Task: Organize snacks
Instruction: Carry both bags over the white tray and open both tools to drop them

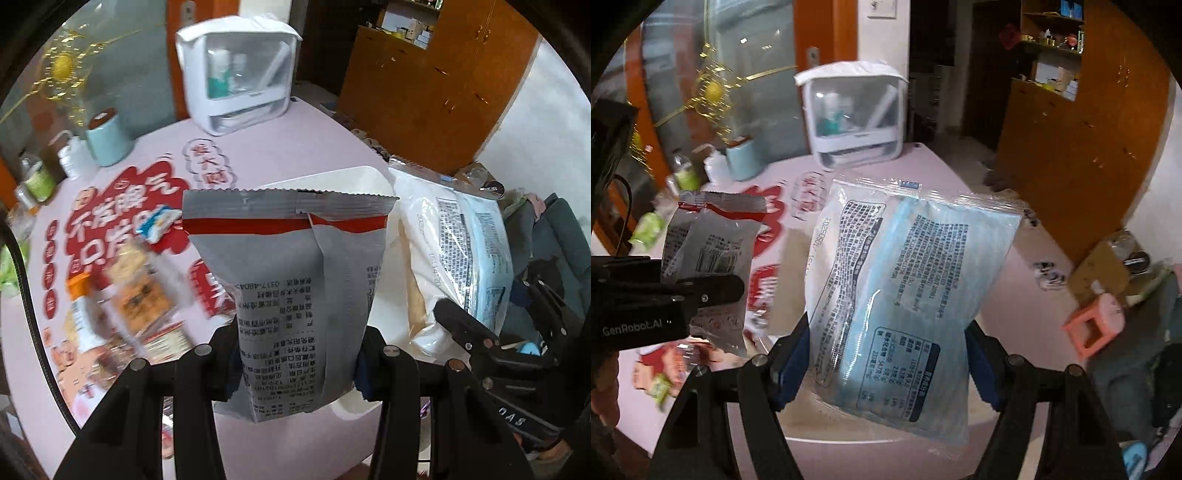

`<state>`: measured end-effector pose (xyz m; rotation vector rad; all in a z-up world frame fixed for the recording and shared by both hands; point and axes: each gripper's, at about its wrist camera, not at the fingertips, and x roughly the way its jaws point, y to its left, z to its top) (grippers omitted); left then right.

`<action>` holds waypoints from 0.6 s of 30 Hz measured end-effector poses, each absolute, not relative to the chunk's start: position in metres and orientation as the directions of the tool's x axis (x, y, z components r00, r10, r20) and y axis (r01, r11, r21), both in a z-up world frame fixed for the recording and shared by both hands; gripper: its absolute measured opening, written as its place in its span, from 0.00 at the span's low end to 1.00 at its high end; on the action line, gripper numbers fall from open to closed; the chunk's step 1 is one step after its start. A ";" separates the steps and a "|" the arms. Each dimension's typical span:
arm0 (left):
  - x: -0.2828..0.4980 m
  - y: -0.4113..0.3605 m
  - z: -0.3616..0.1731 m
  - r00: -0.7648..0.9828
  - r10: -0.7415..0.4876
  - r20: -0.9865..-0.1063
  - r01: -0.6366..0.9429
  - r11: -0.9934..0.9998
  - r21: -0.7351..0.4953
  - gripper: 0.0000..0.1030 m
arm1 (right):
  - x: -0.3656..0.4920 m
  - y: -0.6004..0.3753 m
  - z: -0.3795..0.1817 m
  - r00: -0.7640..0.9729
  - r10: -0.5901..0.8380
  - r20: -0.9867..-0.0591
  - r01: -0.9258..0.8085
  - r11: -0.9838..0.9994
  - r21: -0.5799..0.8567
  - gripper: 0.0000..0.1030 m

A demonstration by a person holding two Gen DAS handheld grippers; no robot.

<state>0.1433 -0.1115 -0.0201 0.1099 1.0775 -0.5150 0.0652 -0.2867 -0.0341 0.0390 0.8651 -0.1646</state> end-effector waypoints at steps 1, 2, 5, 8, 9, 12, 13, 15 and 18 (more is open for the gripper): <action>0.148 -0.119 -0.024 0.356 -0.351 -0.866 0.453 0.875 -0.169 0.45 | 0.068 -0.292 -0.038 0.629 -0.138 -0.765 0.162 0.986 -0.045 0.74; 0.152 -0.132 -0.032 0.334 -0.357 -0.872 0.456 0.871 -0.182 0.45 | 0.070 -0.296 -0.042 0.622 -0.144 -0.770 0.164 0.985 -0.052 0.74; 0.156 -0.161 -0.050 0.302 -0.351 -0.886 0.463 0.867 -0.186 0.45 | 0.073 -0.307 -0.053 0.602 -0.152 -0.784 0.164 0.984 -0.065 0.74; 0.160 -0.182 -0.063 0.278 -0.350 -0.895 0.460 0.866 -0.195 0.45 | 0.077 -0.313 -0.063 0.581 -0.159 -0.799 0.161 0.984 -0.079 0.74; 0.161 -0.187 -0.066 0.276 -0.346 -0.897 0.457 0.868 -0.195 0.45 | 0.078 -0.313 -0.066 0.573 -0.155 -0.805 0.158 0.984 -0.078 0.75; 0.160 -0.196 -0.070 0.293 -0.324 -0.900 0.463 0.871 -0.163 0.53 | 0.078 -0.317 -0.075 0.549 -0.129 -0.826 0.137 0.989 -0.063 0.76; 0.158 -0.200 -0.070 0.306 -0.315 -0.898 0.467 0.872 -0.147 0.66 | 0.079 -0.318 -0.078 0.540 -0.116 -0.834 0.129 0.990 -0.054 0.77; 0.159 -0.199 -0.066 0.334 -0.314 -0.889 0.462 0.876 -0.136 0.82 | 0.081 -0.319 -0.086 0.518 -0.082 -0.851 0.110 0.994 -0.029 0.78; 0.160 -0.199 -0.060 0.345 -0.344 -0.873 0.461 0.873 -0.161 0.90 | 0.080 -0.319 -0.095 0.495 -0.048 -0.868 0.090 0.996 -0.003 0.81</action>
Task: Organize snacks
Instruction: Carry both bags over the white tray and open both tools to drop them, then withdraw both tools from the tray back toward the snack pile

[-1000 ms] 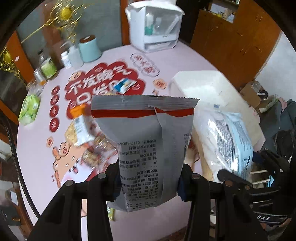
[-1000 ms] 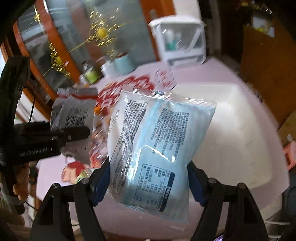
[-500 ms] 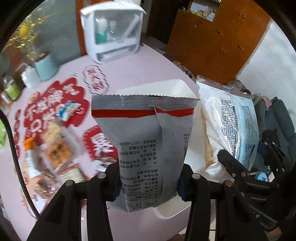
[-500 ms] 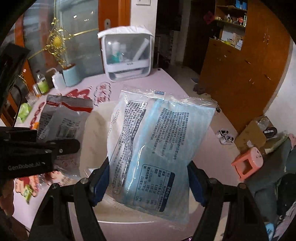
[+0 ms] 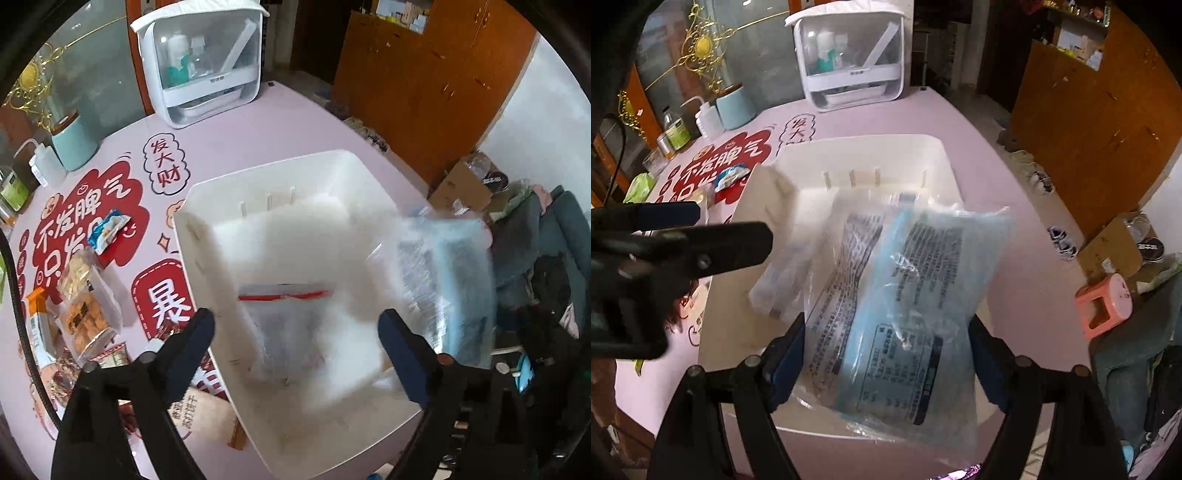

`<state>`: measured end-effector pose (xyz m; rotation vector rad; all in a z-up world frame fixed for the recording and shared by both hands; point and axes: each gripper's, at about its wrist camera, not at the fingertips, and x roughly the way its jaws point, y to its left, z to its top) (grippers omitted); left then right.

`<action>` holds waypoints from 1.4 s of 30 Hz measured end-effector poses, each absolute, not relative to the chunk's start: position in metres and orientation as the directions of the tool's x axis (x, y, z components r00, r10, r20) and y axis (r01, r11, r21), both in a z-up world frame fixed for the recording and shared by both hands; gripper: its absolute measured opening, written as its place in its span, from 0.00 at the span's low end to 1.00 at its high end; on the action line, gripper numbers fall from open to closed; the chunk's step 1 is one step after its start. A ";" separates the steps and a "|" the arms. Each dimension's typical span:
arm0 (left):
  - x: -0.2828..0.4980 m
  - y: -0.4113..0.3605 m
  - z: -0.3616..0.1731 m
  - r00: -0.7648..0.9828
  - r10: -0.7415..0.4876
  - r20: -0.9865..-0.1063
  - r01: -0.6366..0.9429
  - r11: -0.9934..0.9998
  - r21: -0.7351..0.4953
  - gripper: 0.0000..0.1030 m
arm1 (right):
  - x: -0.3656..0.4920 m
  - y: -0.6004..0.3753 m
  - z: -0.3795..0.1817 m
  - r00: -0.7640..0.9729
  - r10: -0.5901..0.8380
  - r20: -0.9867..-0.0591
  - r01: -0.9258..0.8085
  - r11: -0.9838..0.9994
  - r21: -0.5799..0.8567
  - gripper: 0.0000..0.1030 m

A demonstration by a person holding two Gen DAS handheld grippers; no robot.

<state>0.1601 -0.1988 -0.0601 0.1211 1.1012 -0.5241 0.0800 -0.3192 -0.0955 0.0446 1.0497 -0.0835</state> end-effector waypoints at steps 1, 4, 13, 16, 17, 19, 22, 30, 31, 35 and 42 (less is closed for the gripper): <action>0.162 -0.198 -0.060 0.331 -0.358 -0.873 0.461 0.869 -0.181 0.92 | 0.078 -0.318 -0.096 0.502 -0.049 -0.863 0.087 0.996 -0.006 0.84; 0.166 -0.198 -0.066 0.276 -0.372 -0.887 0.442 0.868 -0.226 0.92 | 0.072 -0.317 -0.090 0.555 -0.048 -0.831 0.075 0.997 -0.008 0.96; 0.153 -0.195 -0.061 0.301 -0.349 -0.887 0.433 0.879 -0.199 0.92 | 0.068 -0.317 -0.072 0.599 -0.034 -0.800 0.059 0.998 0.002 1.00; 0.148 -0.193 -0.054 0.318 -0.353 -0.880 0.433 0.880 -0.196 0.92 | 0.066 -0.317 -0.070 0.596 -0.025 -0.802 0.055 0.998 0.010 1.00; 0.145 -0.192 -0.051 0.329 -0.350 -0.877 0.434 0.881 -0.188 0.92 | 0.064 -0.316 -0.069 0.597 -0.021 -0.802 0.055 0.998 0.016 1.00; 0.142 -0.191 -0.046 0.342 -0.350 -0.872 0.436 0.881 -0.182 0.92 | 0.062 -0.317 -0.068 0.594 -0.010 -0.804 0.056 0.998 0.029 1.00; 0.135 -0.188 -0.039 0.359 -0.350 -0.865 0.432 0.884 -0.178 0.92 | 0.060 -0.316 -0.065 0.593 0.000 -0.805 0.055 0.998 0.040 1.00; 0.119 -0.180 -0.024 0.404 -0.344 -0.847 0.434 0.888 -0.154 0.92 | 0.053 -0.313 -0.058 0.598 0.010 -0.802 0.053 0.997 0.051 1.00; 0.117 -0.179 -0.021 0.411 -0.344 -0.844 0.433 0.889 -0.151 0.92 | 0.052 -0.313 -0.057 0.596 0.013 -0.803 0.053 0.997 0.055 1.00; 0.107 -0.172 -0.012 0.440 -0.333 -0.834 0.428 0.894 -0.132 0.92 | 0.050 -0.310 -0.053 0.589 0.026 -0.808 0.049 0.997 0.067 1.00; 0.093 -0.156 -0.002 0.467 -0.321 -0.824 0.410 0.904 -0.120 0.92 | 0.043 -0.302 -0.046 0.594 0.027 -0.804 0.038 0.997 0.061 1.00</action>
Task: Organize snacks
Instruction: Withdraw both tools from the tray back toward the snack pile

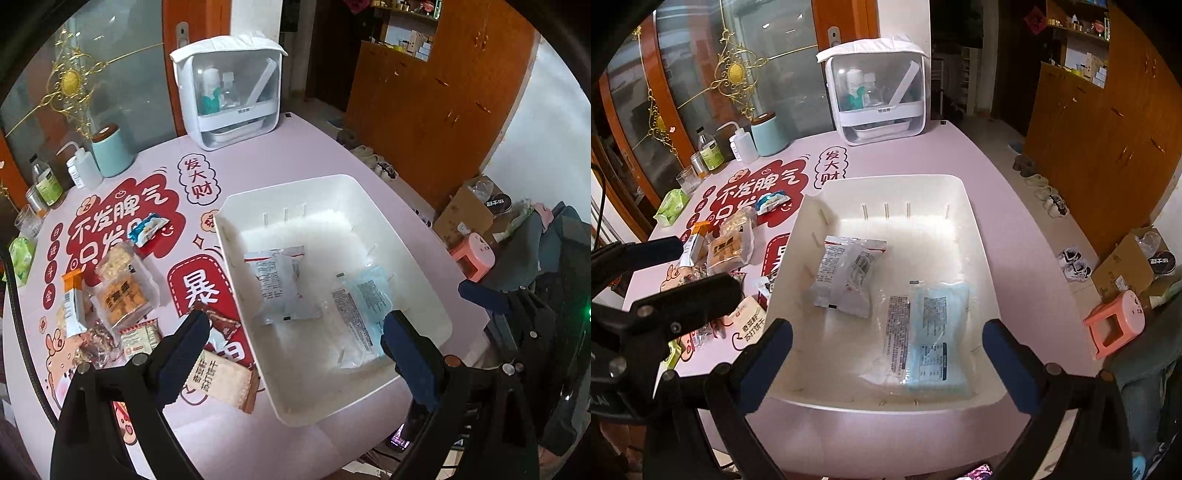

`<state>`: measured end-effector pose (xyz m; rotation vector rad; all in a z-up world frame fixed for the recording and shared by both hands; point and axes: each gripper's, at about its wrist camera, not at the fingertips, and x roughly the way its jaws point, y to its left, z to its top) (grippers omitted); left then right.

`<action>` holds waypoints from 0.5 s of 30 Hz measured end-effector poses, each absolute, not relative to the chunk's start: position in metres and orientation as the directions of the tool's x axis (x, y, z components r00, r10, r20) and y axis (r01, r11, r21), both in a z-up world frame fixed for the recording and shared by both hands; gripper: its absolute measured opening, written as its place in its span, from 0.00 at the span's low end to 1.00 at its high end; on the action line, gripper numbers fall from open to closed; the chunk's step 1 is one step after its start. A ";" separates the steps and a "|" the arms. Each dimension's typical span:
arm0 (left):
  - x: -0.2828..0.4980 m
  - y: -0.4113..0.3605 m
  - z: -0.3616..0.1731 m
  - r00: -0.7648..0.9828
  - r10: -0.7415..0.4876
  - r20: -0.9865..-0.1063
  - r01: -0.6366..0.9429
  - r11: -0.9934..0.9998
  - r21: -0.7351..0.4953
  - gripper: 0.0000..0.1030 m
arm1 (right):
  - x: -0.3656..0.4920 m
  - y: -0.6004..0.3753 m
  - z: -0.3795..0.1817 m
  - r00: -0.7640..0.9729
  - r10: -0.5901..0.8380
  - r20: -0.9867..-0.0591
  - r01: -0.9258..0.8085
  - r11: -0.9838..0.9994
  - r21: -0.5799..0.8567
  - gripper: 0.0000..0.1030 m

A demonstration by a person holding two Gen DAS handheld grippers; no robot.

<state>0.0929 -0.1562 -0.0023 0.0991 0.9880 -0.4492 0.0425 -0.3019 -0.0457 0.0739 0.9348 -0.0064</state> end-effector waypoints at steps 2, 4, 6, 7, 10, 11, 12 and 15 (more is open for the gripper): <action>0.087 -0.150 0.000 0.474 -0.318 -0.821 0.403 0.907 -0.118 0.92 | 0.039 -0.299 -0.043 0.597 0.027 -0.802 0.034 0.998 0.059 1.00; 0.082 -0.146 0.002 0.481 -0.313 -0.819 0.398 0.910 -0.113 0.92 | 0.036 -0.295 -0.038 0.602 0.028 -0.798 0.028 0.998 0.056 1.00; 0.075 -0.139 0.005 0.490 -0.304 -0.817 0.393 0.914 -0.104 0.92 | 0.033 -0.290 -0.033 0.608 0.029 -0.793 0.022 0.998 0.054 1.00; 0.072 -0.137 0.006 0.494 -0.300 -0.816 0.392 0.915 -0.100 0.92 | 0.032 -0.288 -0.031 0.611 0.031 -0.791 0.019 0.998 0.053 1.00; 0.062 -0.123 0.013 0.514 -0.291 -0.807 0.384 0.919 -0.086 0.92 | 0.028 -0.274 -0.023 0.615 0.020 -0.788 0.004 1.000 0.029 1.00; 0.059 -0.115 0.015 0.522 -0.290 -0.802 0.377 0.922 -0.088 0.92 | 0.028 -0.270 -0.022 0.616 0.020 -0.788 -0.001 1.000 0.025 1.00; 0.058 -0.109 0.017 0.526 -0.291 -0.799 0.373 0.923 -0.091 0.92 | 0.027 -0.265 -0.020 0.615 0.022 -0.788 -0.007 1.000 0.023 1.00; 0.054 -0.086 0.019 0.536 -0.283 -0.796 0.355 0.930 -0.092 0.92 | 0.026 -0.249 -0.017 0.612 0.030 -0.790 -0.018 1.000 0.024 1.00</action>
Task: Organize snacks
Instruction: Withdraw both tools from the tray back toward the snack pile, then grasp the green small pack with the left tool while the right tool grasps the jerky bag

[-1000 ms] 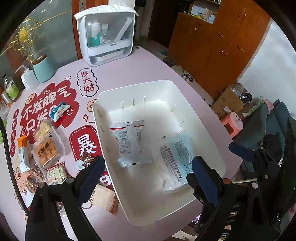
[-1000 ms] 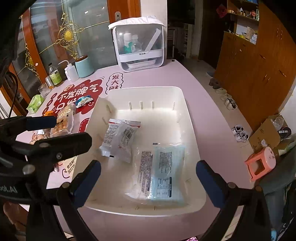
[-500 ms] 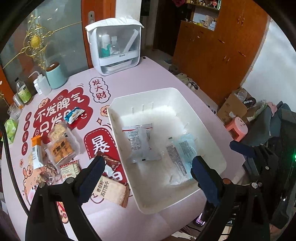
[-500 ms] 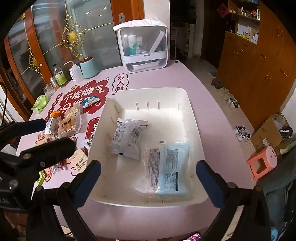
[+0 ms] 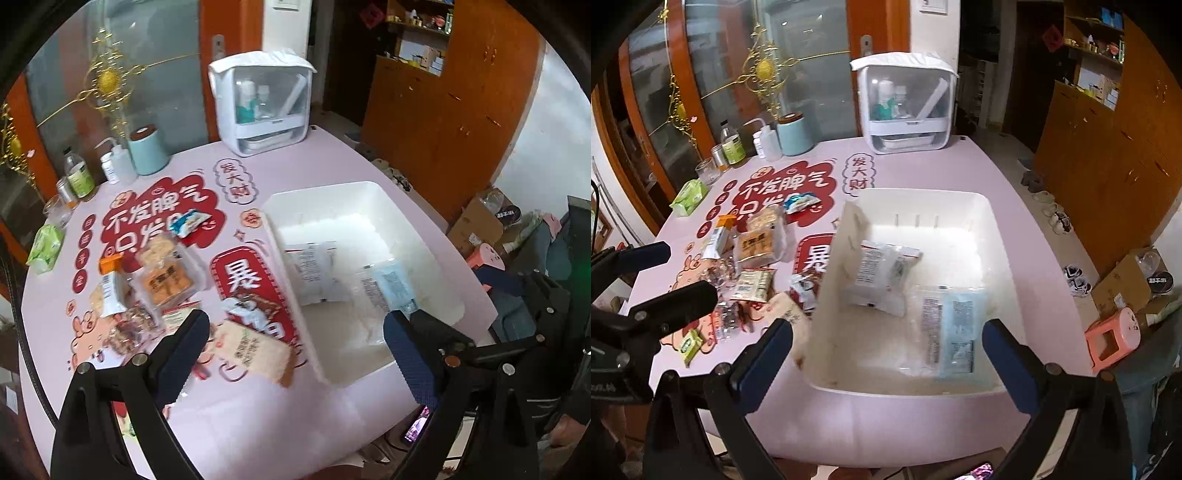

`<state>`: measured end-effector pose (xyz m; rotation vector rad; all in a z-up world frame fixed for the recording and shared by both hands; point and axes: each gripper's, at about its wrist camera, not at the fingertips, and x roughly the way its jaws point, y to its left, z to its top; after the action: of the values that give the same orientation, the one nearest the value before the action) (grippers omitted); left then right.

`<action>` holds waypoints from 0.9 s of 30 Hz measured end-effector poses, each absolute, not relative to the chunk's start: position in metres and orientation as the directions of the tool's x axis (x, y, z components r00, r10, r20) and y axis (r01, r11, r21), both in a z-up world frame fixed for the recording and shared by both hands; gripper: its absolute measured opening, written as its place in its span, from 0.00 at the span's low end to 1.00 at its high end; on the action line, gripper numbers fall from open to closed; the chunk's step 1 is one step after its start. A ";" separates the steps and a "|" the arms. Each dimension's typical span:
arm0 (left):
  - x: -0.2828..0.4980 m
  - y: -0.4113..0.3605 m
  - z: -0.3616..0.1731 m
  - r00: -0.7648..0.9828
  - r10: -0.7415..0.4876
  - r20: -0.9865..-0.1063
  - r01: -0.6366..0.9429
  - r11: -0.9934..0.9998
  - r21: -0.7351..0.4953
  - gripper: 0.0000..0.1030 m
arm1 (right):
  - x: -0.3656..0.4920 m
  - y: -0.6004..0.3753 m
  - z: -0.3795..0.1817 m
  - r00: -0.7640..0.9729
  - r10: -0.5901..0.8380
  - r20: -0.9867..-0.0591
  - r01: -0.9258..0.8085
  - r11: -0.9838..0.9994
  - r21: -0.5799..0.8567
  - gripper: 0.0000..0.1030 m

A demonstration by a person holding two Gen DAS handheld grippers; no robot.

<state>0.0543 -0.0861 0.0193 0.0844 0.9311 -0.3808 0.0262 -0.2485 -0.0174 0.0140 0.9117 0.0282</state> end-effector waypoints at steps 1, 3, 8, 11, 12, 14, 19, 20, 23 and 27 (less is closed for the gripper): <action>0.053 -0.076 0.020 0.541 -0.278 -0.794 0.347 0.934 -0.090 0.92 | 0.027 -0.241 -0.016 0.611 0.032 -0.791 -0.020 0.999 0.025 1.00; 0.052 -0.059 0.018 0.547 -0.265 -0.794 0.334 0.939 -0.083 0.92 | 0.027 -0.230 -0.015 0.610 0.036 -0.792 -0.022 0.999 0.029 1.00; 0.051 -0.005 0.007 0.561 -0.207 -0.801 0.289 0.956 -0.044 0.92 | 0.037 -0.189 -0.013 0.600 0.056 -0.798 -0.043 0.998 0.038 1.00; 0.051 0.031 -0.002 0.561 -0.174 -0.810 0.261 0.965 -0.026 0.92 | 0.047 -0.158 -0.018 0.589 0.062 -0.806 -0.052 0.998 0.038 1.00; 0.051 0.043 -0.006 0.558 -0.164 -0.813 0.254 0.967 -0.021 0.92 | 0.050 -0.150 -0.020 0.583 0.064 -0.810 -0.054 0.998 0.040 1.00; 0.052 0.067 -0.014 0.552 -0.142 -0.822 0.238 0.971 -0.008 0.92 | 0.057 -0.131 -0.026 0.567 0.072 -0.821 -0.063 0.997 0.045 0.98; 0.057 0.123 -0.037 0.517 -0.102 -0.850 0.224 0.974 0.019 0.92 | 0.071 -0.096 -0.046 0.515 0.100 -0.852 -0.070 0.995 0.074 0.87; 0.057 0.138 -0.045 0.502 -0.101 -0.859 0.225 0.974 0.017 0.92 | 0.073 -0.090 -0.051 0.501 0.106 -0.859 -0.067 0.994 0.084 0.87; 0.058 0.165 -0.064 0.465 -0.108 -0.879 0.241 0.970 0.008 0.92 | 0.080 -0.074 -0.067 0.456 0.137 -0.879 -0.058 0.991 0.124 0.86; 0.061 0.194 -0.094 0.403 -0.138 -0.905 0.299 0.954 -0.012 0.92 | 0.087 -0.054 -0.093 0.389 0.158 -0.907 -0.040 0.987 0.155 0.86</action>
<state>0.0609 0.1937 -0.0945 0.1606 1.1243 -0.2770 0.0869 -0.0541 -0.0929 0.1138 1.1647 0.1263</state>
